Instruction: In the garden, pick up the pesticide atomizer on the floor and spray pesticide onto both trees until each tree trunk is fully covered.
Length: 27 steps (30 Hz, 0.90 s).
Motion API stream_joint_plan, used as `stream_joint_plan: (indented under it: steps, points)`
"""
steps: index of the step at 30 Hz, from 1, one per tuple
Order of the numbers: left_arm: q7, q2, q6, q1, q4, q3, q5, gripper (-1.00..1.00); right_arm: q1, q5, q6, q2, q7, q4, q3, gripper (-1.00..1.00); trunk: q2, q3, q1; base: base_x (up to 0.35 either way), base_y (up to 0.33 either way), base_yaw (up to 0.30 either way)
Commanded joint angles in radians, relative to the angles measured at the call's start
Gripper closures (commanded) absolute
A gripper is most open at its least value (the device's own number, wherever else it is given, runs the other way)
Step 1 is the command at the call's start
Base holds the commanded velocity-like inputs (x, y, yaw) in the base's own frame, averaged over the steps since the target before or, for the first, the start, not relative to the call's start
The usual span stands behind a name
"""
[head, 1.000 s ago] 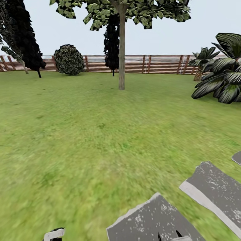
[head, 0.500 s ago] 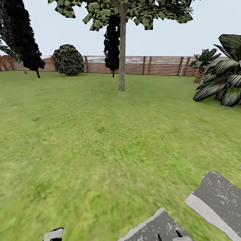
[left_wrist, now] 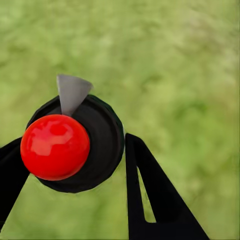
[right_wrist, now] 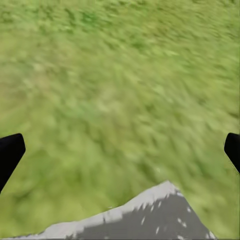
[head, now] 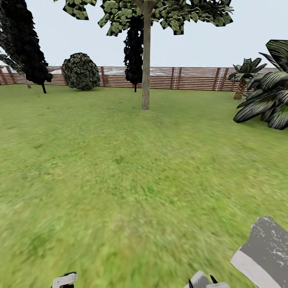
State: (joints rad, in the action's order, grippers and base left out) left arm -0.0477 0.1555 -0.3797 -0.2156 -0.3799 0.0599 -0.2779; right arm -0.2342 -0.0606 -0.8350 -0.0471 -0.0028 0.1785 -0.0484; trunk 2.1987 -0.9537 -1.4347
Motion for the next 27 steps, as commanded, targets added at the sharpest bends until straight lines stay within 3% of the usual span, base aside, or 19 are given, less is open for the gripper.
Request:
stream_joint_plan:
  steps: [1, 27]
  points:
    - [-0.003, 0.001, -0.004, -0.001, 0.001, 0.006, -0.01, 1.0, -0.001, 0.001, -0.003, -0.001, 0.0, -0.001, -0.004, -1.0, 0.0, -0.001, 0.0, 0.34, 0.0, 0.0]
    - [-0.003, 0.001, -0.004, -0.001, 0.001, 0.006, -0.01, 1.0, -0.001, 0.002, -0.003, -0.001, 0.0, -0.001, -0.004, -1.0, 0.0, -0.001, 0.0, 0.34, 0.0, 0.0]
